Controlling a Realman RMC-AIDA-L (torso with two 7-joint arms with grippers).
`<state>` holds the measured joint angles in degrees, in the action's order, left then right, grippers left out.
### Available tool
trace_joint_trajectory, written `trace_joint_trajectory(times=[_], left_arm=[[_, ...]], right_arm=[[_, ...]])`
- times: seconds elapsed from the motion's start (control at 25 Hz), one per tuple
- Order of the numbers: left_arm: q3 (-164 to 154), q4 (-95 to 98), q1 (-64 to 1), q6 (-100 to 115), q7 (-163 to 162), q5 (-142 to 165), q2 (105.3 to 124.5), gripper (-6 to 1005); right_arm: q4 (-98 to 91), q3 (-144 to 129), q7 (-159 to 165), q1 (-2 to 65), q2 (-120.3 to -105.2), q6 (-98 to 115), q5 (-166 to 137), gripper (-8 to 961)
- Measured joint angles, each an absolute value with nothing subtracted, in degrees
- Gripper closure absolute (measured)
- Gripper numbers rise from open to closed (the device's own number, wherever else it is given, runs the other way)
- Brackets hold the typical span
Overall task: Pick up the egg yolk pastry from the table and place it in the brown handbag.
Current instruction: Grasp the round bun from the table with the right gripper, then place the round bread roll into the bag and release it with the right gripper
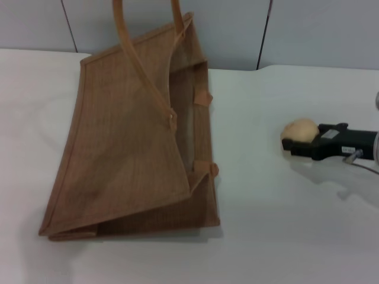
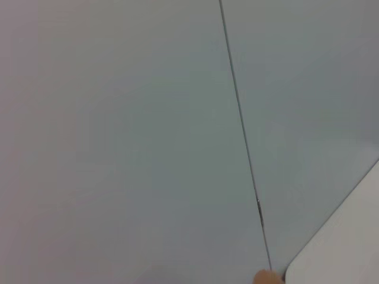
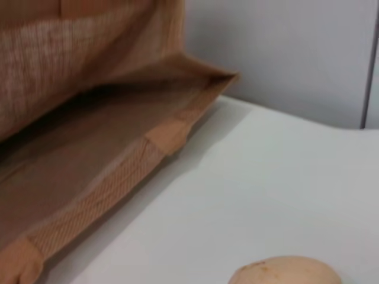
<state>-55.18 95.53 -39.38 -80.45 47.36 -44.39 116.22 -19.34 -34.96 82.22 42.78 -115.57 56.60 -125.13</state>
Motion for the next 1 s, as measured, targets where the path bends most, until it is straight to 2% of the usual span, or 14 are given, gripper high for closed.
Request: trace_joint_trajectory(times=[0.24,0.6,1.0], left_arm=[[-55.02,95.53,-39.45,-80.26,47.97,-44.38,116.12,885],[-55.54,95.99,-40.93,-79.58,49.67,-44.99,116.20,889],[-57.72,96.22,-43.90,-79.55,50.00,-46.58,116.16,889]], right_arm=[[-25.39,-34.88,86.30,42.86,-115.71,61.34,-124.50,298],[-33.40,-35.15,87.48,42.06,-115.65,81.61,-112.16,304],[-33.23,-35.40,87.37,42.48,-115.80,83.89,-111.73,308]])
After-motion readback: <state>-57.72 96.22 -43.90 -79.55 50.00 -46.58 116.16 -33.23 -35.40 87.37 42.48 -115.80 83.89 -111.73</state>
